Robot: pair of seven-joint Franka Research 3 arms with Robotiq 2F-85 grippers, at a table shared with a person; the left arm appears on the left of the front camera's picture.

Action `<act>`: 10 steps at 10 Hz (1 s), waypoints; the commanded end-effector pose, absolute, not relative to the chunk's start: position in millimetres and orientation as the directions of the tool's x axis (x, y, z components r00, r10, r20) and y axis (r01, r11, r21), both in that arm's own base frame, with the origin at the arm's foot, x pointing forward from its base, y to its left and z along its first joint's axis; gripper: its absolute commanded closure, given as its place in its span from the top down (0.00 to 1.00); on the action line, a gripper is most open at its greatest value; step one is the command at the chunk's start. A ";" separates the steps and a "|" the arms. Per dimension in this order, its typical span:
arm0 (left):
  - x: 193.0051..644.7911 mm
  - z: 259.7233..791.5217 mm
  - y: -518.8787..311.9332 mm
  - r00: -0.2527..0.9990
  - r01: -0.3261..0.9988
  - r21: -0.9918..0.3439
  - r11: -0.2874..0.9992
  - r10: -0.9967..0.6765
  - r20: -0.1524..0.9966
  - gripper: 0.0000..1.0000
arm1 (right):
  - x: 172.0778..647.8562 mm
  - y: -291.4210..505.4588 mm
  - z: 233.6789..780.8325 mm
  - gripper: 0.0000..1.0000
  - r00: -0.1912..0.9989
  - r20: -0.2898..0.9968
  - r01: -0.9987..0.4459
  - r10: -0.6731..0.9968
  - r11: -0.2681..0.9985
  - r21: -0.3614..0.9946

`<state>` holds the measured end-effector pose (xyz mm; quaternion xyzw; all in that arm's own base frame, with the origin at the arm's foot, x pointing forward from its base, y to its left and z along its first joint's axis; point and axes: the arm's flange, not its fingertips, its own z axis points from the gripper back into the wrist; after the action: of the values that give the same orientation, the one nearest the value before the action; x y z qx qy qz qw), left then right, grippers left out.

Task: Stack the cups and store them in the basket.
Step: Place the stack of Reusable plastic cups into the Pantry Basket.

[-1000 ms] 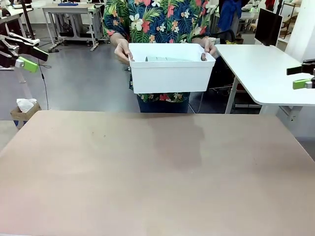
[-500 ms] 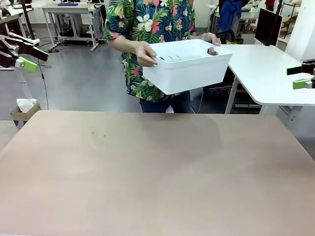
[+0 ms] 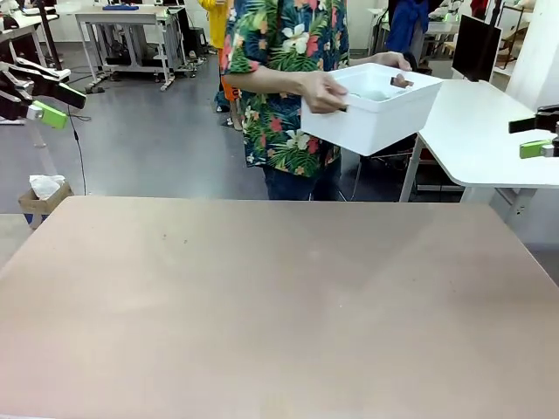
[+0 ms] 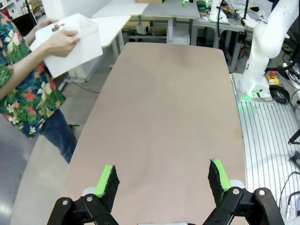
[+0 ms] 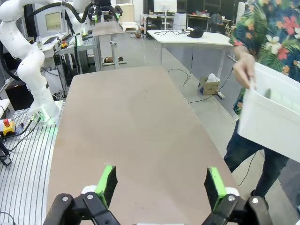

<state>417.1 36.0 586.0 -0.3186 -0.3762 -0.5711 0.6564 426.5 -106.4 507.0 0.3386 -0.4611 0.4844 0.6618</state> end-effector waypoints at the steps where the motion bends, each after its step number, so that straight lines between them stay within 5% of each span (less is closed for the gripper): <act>1: 415.7 588.4 33.7 0.069 0.990 0.004 0.144 -0.503 0.862 1.00 | 426.1 -105.5 510.1 1.00 0.111 0.937 -0.952 0.330 0.307 0.004; 10: 415.7 588.4 33.7 0.069 0.990 0.004 0.144 -0.503 0.862 1.00 | 426.1 -105.5 510.1 1.00 0.111 0.937 -0.952 0.330 0.307 0.004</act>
<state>417.1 36.0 586.0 -0.3186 -0.3762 -0.5711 0.6564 426.5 -106.4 507.0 0.3386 -0.4611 0.4844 0.6618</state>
